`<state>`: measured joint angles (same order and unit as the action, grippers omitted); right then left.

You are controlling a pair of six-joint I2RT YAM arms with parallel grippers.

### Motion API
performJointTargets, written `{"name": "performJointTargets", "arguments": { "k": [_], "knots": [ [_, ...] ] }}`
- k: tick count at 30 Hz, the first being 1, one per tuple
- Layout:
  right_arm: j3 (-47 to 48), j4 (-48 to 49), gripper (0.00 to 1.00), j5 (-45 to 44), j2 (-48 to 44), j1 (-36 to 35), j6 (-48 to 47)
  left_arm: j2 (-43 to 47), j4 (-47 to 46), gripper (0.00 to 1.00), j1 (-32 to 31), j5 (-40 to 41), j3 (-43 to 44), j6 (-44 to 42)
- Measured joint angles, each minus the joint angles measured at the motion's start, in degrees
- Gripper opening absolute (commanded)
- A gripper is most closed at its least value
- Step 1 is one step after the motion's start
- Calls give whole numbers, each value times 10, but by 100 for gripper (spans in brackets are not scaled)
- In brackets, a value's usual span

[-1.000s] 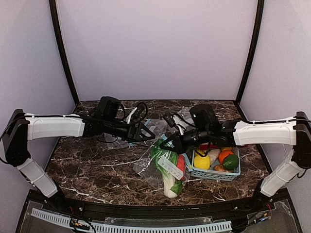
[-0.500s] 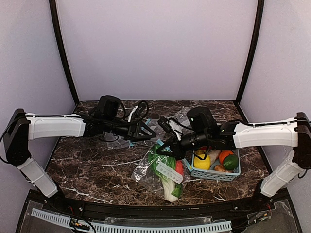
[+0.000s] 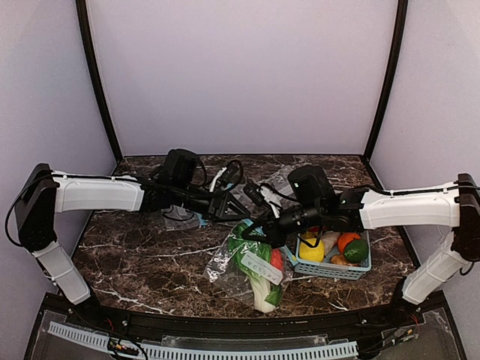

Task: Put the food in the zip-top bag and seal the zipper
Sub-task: Pass from the right arm to the left

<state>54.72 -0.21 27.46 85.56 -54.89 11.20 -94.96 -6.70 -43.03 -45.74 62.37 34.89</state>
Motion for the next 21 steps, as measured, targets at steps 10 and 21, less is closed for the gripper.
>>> {"name": "performJointTargets", "arguments": {
  "k": [10, 21],
  "knots": [
    [0, -3, 0, -3, 0, -2, 0, -3, -1, 39, -8, -4, 3, 2],
    [0, -5, 8, -10, 0, -2, 5, -3, -7, 1, -13, -5, 3, 8]
  ]
}}
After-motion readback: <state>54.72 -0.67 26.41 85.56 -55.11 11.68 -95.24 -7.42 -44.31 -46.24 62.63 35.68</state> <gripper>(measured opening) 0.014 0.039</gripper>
